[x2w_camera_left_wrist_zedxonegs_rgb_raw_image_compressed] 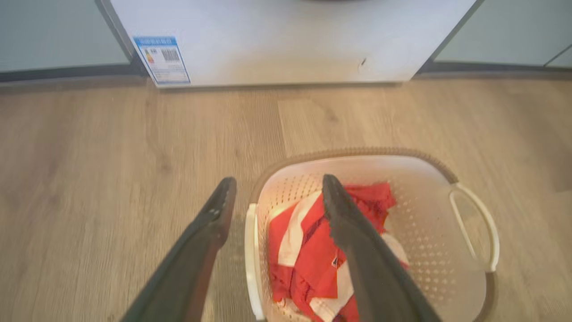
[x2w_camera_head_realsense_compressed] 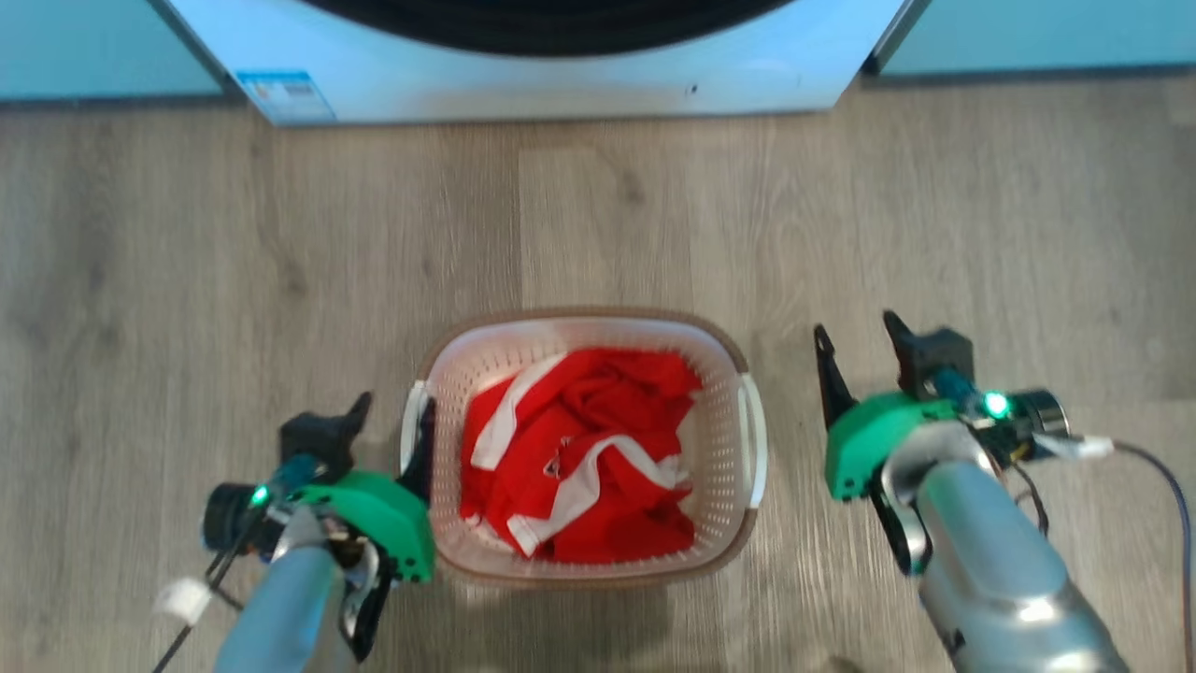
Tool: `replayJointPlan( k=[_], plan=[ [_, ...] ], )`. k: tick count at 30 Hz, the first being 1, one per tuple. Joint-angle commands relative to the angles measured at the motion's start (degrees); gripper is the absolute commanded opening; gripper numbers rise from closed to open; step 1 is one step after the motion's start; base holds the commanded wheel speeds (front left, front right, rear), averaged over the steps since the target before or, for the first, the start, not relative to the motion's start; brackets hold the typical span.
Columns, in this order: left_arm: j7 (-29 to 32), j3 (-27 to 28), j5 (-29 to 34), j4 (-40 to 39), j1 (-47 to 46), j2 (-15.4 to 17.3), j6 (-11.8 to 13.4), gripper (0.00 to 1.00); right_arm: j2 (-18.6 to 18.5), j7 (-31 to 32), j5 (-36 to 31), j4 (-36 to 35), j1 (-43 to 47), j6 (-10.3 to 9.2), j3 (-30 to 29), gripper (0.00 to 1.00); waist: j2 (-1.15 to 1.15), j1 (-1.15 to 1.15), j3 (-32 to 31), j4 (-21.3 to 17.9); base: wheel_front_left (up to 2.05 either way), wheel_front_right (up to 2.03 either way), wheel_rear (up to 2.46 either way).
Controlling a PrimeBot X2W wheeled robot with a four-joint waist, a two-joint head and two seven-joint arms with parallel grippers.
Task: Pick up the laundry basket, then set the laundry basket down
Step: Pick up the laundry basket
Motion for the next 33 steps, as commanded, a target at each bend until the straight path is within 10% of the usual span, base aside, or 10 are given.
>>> replayJointPlan(
  k=[1,33],
  plan=[
    [-0.5,-0.1,-0.7,0.7,-2.3,1.4,-0.3,1.0,-0.3,0.5,0.2,0.0,-1.9,0.34,1.9,1.0,0.0,-0.01,3.7,0.4,0.0,0.0,0.0],
    [4.9,-25.3,-23.6,28.8,-25.0,4.9,-0.4,1.0,-0.3,6.4,11.7,14.3,-13.4,0.34,12.6,1.0,0.0,-0.01,18.8,0.9,0.0,0.0,0.0]
  ],
)
